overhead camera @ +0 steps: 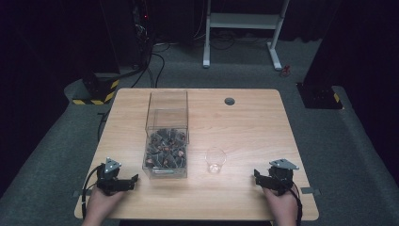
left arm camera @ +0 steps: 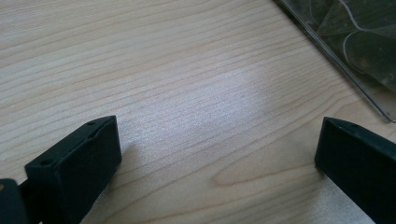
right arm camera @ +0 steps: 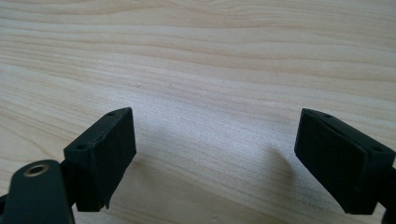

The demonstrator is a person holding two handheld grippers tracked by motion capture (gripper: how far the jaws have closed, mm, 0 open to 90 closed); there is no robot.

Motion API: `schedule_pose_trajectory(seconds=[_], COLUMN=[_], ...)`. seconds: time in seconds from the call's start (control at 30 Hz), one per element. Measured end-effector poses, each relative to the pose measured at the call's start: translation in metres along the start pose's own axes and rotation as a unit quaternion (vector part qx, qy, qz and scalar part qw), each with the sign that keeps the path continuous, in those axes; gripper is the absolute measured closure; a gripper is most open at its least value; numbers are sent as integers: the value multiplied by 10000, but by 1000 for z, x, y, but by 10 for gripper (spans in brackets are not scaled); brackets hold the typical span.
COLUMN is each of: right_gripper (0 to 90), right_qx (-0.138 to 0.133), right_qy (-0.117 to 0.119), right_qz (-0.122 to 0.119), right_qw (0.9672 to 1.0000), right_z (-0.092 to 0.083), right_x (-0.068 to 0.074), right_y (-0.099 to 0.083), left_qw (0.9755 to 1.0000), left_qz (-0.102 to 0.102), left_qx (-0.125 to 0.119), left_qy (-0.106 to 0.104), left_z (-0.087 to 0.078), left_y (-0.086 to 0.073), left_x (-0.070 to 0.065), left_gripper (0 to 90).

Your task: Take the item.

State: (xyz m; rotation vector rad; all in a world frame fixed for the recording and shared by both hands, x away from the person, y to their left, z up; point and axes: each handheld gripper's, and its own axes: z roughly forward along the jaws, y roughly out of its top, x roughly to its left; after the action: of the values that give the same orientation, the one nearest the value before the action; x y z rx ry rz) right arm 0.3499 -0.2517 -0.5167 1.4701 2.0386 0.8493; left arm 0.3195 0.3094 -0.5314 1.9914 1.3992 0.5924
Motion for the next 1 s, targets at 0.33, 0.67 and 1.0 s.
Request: schedule_pose_trajectory(seconds=[0.33,0.67,1.0], right_gripper=[126,129,130], right_qx=[-145,-250,-360], right_qy=[98,244,371], right_qz=[-57,-119,-184], right_qw=[9998,9993,9985], right_z=[-4,-7,-8], right_x=[5,12,18], right_y=[3,4,3], left_qw=[10000,10000,10000], left_qz=[10,12,11], left_qx=[5,5,4], left_qy=[-5,-6,-6], left_z=[0,0,0], left_y=[0,0,0], left_x=[0,0,0], left_gripper=[6,5,6])
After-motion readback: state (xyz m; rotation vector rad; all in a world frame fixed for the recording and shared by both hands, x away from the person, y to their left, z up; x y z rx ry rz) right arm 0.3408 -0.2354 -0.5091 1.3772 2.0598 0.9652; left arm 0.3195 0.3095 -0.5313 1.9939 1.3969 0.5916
